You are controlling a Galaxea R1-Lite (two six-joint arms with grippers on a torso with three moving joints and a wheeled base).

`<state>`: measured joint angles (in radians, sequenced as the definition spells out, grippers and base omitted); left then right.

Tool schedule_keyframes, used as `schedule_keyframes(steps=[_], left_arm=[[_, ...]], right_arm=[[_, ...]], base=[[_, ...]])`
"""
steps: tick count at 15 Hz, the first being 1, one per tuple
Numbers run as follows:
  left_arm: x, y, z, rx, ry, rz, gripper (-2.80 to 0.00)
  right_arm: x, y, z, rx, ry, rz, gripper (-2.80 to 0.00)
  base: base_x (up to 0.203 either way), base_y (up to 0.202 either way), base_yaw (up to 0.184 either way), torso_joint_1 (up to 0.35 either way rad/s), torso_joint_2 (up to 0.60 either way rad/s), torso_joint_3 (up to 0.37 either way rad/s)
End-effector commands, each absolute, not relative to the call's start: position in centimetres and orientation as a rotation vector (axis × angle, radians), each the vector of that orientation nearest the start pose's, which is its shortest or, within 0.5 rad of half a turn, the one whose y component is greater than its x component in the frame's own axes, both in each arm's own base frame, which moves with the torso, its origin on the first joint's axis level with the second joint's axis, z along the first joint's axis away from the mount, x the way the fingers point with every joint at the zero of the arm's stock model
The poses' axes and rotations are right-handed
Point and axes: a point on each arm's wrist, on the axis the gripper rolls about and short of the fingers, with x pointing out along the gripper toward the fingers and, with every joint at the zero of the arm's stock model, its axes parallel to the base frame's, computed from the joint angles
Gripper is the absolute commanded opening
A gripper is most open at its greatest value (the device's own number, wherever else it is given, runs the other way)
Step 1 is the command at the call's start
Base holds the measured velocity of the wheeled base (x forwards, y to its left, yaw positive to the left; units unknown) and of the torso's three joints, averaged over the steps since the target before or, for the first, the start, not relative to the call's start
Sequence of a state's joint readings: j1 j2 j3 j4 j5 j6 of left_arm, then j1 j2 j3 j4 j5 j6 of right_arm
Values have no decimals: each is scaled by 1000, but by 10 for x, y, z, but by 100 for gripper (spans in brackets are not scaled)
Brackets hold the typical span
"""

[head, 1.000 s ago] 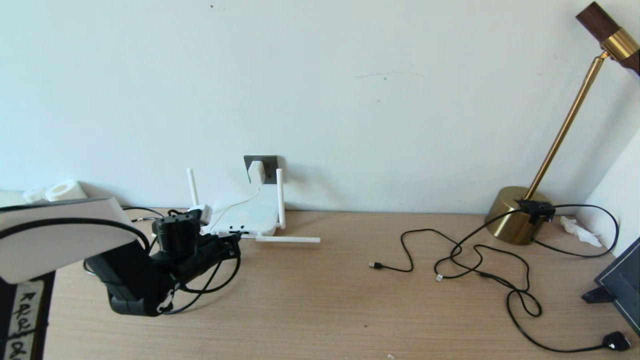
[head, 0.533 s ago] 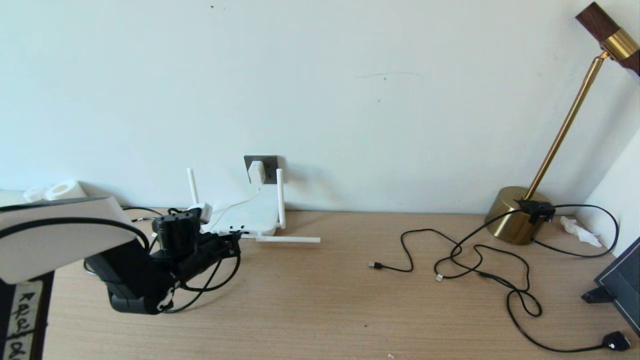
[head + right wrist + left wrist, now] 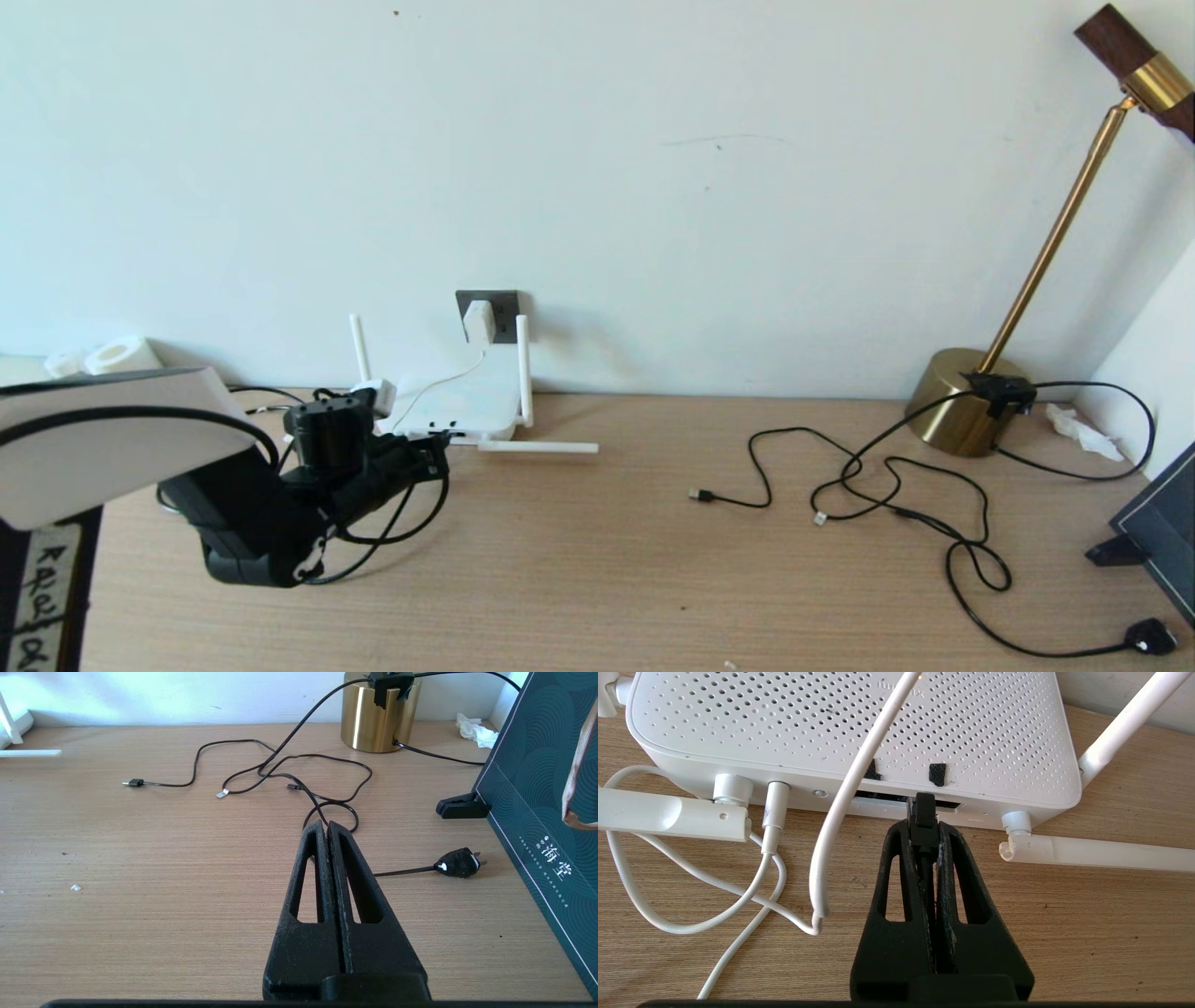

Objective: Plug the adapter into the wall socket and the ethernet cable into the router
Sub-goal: Plug cable into router interface

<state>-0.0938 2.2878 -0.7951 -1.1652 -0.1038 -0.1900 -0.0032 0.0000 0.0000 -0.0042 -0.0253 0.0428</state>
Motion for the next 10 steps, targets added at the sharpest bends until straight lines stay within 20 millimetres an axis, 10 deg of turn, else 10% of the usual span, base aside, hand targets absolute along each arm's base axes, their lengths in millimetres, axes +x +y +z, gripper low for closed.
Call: schedule_keyframes(steps=[1, 10], left_arm=[[381, -38, 23, -191, 347, -164, -280], [378, -38, 19, -191, 368, -160, -280]], right_arm=[[-23, -1, 76, 43, -5, -29, -280], [-23, 0, 76, 43, -4, -28, -280]], base=[[0, 0, 0, 0, 0, 0], [0, 0, 0, 0, 0, 0]])
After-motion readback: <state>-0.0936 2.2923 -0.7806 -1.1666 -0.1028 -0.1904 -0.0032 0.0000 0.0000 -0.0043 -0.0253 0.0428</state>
